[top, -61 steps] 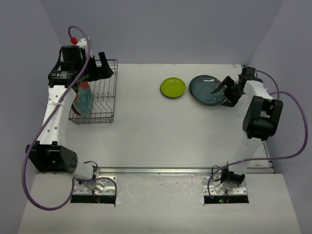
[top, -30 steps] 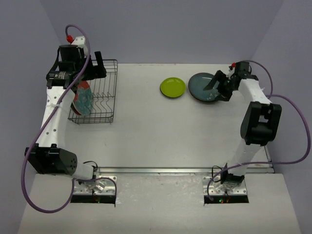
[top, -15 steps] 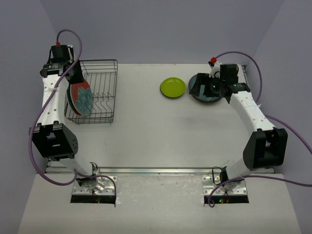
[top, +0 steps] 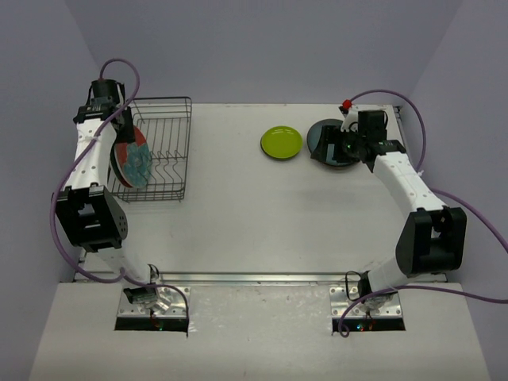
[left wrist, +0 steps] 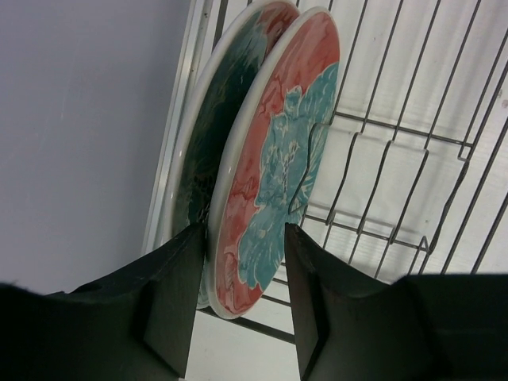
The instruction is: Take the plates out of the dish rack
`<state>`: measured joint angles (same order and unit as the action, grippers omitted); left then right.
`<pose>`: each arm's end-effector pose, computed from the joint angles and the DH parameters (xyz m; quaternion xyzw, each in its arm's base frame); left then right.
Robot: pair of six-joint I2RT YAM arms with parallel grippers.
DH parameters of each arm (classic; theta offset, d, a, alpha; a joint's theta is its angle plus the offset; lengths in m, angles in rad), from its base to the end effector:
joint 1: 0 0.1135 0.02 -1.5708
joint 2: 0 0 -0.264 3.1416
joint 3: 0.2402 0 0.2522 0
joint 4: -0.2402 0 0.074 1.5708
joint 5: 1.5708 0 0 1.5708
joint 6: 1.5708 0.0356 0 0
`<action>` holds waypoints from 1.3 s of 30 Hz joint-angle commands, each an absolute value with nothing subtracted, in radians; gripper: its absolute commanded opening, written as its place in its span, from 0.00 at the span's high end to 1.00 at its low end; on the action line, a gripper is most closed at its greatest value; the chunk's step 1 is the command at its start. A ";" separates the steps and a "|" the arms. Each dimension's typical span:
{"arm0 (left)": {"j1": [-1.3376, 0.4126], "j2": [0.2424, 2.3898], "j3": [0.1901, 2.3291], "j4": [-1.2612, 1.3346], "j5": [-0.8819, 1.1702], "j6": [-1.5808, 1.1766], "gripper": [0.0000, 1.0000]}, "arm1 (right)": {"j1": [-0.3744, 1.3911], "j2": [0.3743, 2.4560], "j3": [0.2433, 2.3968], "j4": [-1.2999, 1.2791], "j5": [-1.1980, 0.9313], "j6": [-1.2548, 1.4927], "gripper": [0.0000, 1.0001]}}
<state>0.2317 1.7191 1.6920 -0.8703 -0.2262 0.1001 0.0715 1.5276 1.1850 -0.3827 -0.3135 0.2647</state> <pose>0.3615 0.0935 0.3430 -0.0989 0.9333 0.1593 0.3062 0.3385 0.0353 0.2799 0.0231 0.9028 0.2082 0.3757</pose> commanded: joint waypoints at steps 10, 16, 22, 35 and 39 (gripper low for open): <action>0.242 1.773 1.573 -0.741 -0.242 0.141 0.80 | 0.072 1.494 1.176 -0.330 -0.307 0.247 0.10; 0.241 1.756 1.585 -0.727 -0.241 0.158 1.00 | 0.072 1.491 1.180 -0.333 -0.312 0.248 0.10; 0.241 1.718 1.687 -0.769 -0.224 0.175 1.00 | 0.080 1.491 1.196 -0.339 -0.330 0.261 0.10; 0.155 1.632 2.028 -0.835 -0.254 0.279 1.00 | 0.109 1.482 1.213 -0.334 -0.352 0.276 0.10; 0.147 1.573 2.041 -0.834 -0.113 0.279 1.00 | 0.118 1.470 1.205 -0.306 -0.396 0.290 0.10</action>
